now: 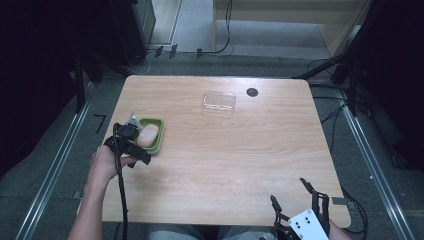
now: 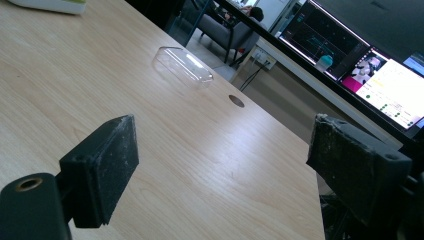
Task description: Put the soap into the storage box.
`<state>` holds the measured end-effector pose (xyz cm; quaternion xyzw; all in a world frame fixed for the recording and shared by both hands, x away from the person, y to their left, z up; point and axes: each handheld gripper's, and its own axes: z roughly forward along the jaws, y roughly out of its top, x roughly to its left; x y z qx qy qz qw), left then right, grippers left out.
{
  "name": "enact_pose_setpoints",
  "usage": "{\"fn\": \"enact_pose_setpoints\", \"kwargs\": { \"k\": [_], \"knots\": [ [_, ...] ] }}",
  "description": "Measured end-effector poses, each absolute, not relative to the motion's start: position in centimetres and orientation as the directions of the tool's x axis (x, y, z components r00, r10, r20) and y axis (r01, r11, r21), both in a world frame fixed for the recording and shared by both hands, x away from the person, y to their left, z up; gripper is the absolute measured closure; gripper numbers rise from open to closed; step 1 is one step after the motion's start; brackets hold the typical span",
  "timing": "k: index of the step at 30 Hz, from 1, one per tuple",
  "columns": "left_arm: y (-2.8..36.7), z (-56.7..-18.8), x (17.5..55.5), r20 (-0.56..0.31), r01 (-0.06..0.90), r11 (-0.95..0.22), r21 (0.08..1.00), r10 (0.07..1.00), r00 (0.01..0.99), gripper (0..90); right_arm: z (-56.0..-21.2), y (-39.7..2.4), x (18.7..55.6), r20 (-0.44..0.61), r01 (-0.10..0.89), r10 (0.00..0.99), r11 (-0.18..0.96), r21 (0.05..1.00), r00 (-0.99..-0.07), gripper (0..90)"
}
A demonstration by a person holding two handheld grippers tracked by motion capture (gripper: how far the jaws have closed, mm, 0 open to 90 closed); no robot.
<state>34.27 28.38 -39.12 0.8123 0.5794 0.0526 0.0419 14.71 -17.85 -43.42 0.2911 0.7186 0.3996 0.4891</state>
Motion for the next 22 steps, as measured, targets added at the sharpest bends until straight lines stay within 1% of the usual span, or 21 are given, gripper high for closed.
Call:
{"fn": "enact_pose_setpoints", "kwargs": {
  "k": [3, 7, 13, 18, 22],
  "knots": [
    [28.3, -39.8, 33.4, 0.032, 0.932, -0.35, 0.096, 0.937, 0.349, 3.5, -43.4, -17.8, 14.7, -0.47, 0.029, 0.809, 0.511, 0.859, -0.353, 13.2],
    [28.1, -40.4, 32.3, 0.036, 0.927, -0.365, 0.089, 0.931, 0.364, 3.5, -43.4, -17.9, 14.7, -0.468, 0.028, 0.811, 0.509, 0.86, -0.352, 13.2],
    [28.0, -41.1, 31.1, 0.03, 0.918, -0.395, 0.041, 0.918, 0.395, 3.4, -43.4, -17.9, 14.7, -0.471, 0.027, 0.808, 0.512, 0.859, -0.353, 13.2],
    [28.3, -41.9, 30.2, 0.024, 0.915, -0.402, 0.022, 0.915, 0.402, 3.4, -43.4, -17.9, 14.7, -0.471, 0.025, 0.808, 0.512, 0.859, -0.354, 13.2],
    [28.6, -42.4, 30.1, 0.021, 0.917, -0.398, 0.025, 0.917, 0.397, 4.1, -43.5, -17.8, 14.7, -0.472, 0.023, 0.807, 0.512, 0.859, -0.356, 13.2]
  ]
}}
